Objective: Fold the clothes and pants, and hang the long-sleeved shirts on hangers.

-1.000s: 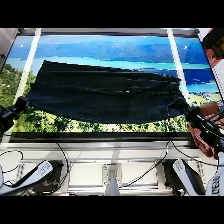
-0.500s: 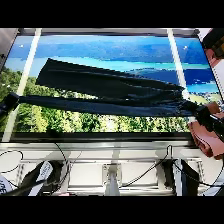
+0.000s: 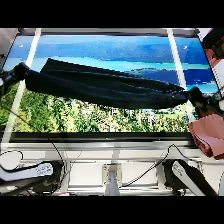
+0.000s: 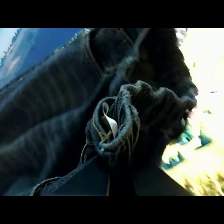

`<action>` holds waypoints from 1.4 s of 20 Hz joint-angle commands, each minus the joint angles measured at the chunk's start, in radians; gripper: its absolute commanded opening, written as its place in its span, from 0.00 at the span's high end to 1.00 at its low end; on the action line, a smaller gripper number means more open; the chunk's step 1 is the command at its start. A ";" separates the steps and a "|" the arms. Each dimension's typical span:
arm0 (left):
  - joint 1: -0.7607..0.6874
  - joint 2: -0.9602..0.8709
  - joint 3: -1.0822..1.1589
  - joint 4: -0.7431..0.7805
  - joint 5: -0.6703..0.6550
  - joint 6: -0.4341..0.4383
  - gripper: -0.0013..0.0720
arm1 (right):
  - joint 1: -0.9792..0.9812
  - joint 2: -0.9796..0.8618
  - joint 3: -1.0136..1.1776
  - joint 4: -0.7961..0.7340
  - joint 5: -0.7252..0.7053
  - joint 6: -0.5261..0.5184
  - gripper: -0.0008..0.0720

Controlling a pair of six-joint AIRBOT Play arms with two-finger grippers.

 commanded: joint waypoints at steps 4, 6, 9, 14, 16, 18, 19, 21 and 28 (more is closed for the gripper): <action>-0.086 -0.249 0.235 0.002 0.126 -0.130 0.96 | 0.129 -0.396 0.328 -0.032 -0.140 0.175 0.94; -0.098 -0.269 0.239 0.002 0.203 -0.141 0.96 | 0.129 -0.460 0.383 -0.027 -0.192 0.250 0.93; -0.113 -0.277 0.240 0.002 0.312 -0.148 0.96 | 0.129 -0.499 0.394 -0.024 -0.299 0.315 0.93; -0.151 -0.306 0.240 0.002 0.423 -0.148 0.96 | 0.138 -0.522 0.394 -0.005 -0.390 0.357 0.93; -0.171 -0.333 0.241 0.002 0.435 -0.148 0.96 | 0.159 -0.542 0.397 -0.005 -0.433 0.369 0.93; -0.193 -0.364 0.242 0.002 0.457 -0.149 0.96 | 0.177 -0.571 0.397 -0.006 -0.456 0.369 0.93; -0.202 -0.374 0.242 0.002 0.472 -0.149 0.96 | 0.179 -0.586 0.397 -0.005 -0.460 0.369 0.94; -0.220 -0.391 0.242 0.002 0.530 -0.148 0.96 | 0.178 -0.611 0.397 -0.005 -0.465 0.377 0.93; -0.248 -0.474 0.347 0.003 0.565 -0.177 0.95 | 0.203 -0.619 0.397 -0.001 -0.562 0.376 0.93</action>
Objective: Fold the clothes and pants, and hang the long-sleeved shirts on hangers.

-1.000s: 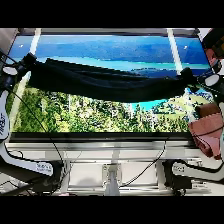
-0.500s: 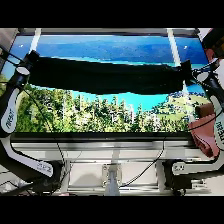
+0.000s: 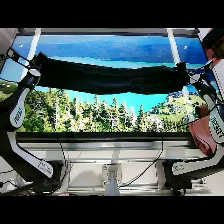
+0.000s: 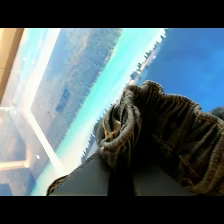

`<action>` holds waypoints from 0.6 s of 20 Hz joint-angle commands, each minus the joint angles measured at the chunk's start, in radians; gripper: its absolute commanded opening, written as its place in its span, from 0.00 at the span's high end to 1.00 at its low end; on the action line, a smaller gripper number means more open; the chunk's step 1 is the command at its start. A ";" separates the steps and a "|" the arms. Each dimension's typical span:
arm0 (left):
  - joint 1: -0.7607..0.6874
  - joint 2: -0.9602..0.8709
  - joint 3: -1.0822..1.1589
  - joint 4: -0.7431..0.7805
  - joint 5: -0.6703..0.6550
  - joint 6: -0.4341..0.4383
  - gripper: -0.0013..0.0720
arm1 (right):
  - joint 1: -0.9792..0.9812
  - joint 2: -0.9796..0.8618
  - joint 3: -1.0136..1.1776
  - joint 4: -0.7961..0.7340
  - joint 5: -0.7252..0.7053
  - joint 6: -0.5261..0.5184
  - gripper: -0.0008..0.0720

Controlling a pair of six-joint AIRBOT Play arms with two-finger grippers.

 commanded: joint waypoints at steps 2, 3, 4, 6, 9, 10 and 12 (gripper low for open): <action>-0.011 -0.078 0.122 0.001 -0.012 -0.011 0.95 | 0.011 -0.004 0.001 0.002 -0.048 0.002 0.93; -0.011 -0.100 0.163 0.002 -0.061 -0.008 0.95 | 0.009 -0.004 0.001 0.001 -0.053 0.002 0.93; -0.011 -0.125 0.199 0.002 -0.104 0.000 0.95 | 0.009 -0.004 0.001 0.001 -0.055 0.002 0.93; -0.013 -0.164 0.235 0.001 -0.126 0.000 0.94 | 0.009 -0.004 0.001 0.001 -0.061 0.002 0.93; -0.014 -0.187 0.237 0.001 -0.121 -0.001 0.25 | 0.009 -0.004 0.001 -0.004 -0.098 -0.001 0.80; -0.014 -0.186 0.237 0.001 -0.120 -0.001 0.01 | 0.010 -0.003 0.001 -0.004 -0.114 -0.020 0.53; -0.013 -0.182 0.243 0.002 -0.118 0.000 0.01 | 0.016 -0.002 0.003 -0.012 -0.134 -0.119 0.37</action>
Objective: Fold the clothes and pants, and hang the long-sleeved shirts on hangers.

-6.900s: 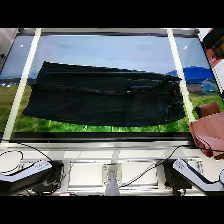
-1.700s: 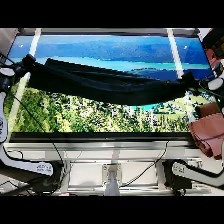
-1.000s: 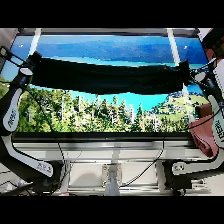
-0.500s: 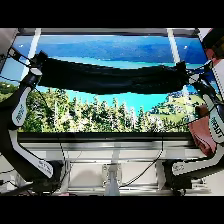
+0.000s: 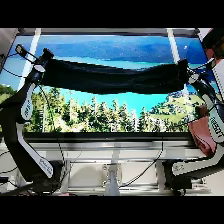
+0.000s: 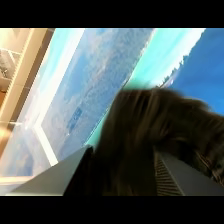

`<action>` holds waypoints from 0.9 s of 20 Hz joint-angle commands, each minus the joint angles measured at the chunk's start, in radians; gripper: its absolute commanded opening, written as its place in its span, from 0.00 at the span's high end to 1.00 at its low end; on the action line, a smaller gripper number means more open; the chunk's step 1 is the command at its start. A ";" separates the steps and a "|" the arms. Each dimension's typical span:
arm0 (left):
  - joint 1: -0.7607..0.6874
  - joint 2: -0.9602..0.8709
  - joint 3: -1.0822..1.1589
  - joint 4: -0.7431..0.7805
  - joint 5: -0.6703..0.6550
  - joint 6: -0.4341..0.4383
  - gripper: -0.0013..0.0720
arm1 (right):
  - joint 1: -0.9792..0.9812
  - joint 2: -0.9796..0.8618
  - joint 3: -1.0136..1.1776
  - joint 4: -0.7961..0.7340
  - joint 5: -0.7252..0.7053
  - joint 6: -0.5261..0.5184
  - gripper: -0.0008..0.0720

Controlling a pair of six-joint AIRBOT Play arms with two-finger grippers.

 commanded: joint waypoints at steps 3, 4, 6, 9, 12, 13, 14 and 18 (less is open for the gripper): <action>0.000 0.009 0.016 0.068 -0.011 0.056 0.01 | 0.004 0.009 0.002 -0.020 -0.033 -0.261 0.37; 0.000 0.022 0.016 0.128 -0.011 0.089 0.01 | 0.002 0.015 0.002 -0.021 -0.032 -0.299 0.37; 0.007 0.055 0.016 0.249 -0.011 0.138 0.03 | -0.011 0.029 0.002 -0.020 -0.027 -0.311 0.37; 0.031 0.114 0.016 0.295 -0.010 0.137 0.04 | -0.016 0.050 0.002 -0.021 -0.001 -0.313 0.37; 0.079 0.182 0.016 0.293 -0.084 0.133 0.05 | -0.028 0.065 0.002 -0.022 0.072 -0.314 0.37; 0.103 0.206 0.016 0.294 -0.182 0.132 0.12 | -0.035 0.068 0.002 -0.029 0.113 -0.314 0.37; 0.132 0.229 0.016 0.294 -0.301 0.132 0.16 | -0.043 0.072 0.002 -0.037 0.161 -0.314 0.37; 0.259 0.297 0.016 0.291 -0.686 0.100 0.16 | -0.130 0.089 0.002 -0.054 0.437 -0.321 0.37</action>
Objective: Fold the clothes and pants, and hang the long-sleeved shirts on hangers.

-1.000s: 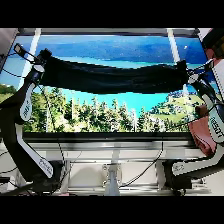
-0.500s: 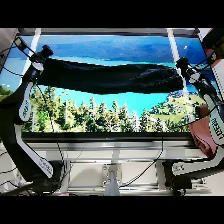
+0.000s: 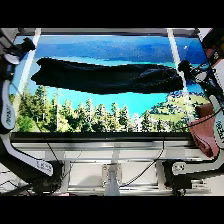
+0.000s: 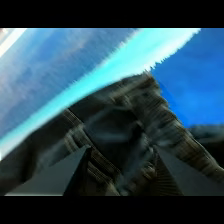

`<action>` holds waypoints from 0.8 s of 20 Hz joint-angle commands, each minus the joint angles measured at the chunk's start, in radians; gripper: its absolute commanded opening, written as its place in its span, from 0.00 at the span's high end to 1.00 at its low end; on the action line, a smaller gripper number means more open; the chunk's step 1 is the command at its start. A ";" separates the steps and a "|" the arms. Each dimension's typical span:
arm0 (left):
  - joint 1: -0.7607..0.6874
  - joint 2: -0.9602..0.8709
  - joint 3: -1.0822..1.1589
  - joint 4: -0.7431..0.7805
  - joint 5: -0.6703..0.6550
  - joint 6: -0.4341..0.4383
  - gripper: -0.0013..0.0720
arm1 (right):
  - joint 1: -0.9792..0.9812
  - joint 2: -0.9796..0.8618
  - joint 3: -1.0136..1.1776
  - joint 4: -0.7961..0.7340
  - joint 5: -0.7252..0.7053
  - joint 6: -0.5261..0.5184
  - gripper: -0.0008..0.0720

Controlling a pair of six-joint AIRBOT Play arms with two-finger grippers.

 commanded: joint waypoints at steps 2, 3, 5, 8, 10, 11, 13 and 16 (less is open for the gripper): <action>0.135 0.064 0.000 0.002 -0.416 -0.068 0.16 | -0.114 0.011 0.001 -0.010 0.352 -0.014 0.37; 0.160 0.064 0.000 0.002 -0.488 -0.085 0.16 | -0.136 0.011 0.001 -0.009 0.405 -0.015 0.29; 0.195 0.062 -0.021 0.002 -0.594 -0.115 0.16 | -0.163 0.011 0.001 0.005 0.466 -0.050 0.22; 0.210 0.062 -0.098 -0.060 -0.624 -0.138 0.07 | -0.162 0.011 0.001 0.007 0.473 -0.066 0.22; 0.206 0.062 -0.163 -0.156 -0.586 -0.133 0.01 | -0.161 0.011 0.001 0.008 0.465 -0.066 0.22; 0.201 0.062 -0.194 -0.188 -0.554 -0.129 0.01 | -0.161 0.011 0.001 0.008 0.460 -0.066 0.22; 0.180 0.058 -0.247 -0.217 -0.499 -0.130 0.01 | -0.161 0.011 0.001 0.008 0.447 -0.066 0.22; 0.140 0.016 -0.268 -0.238 -0.476 -0.134 0.01 | -0.161 0.011 0.001 0.008 0.429 -0.066 0.22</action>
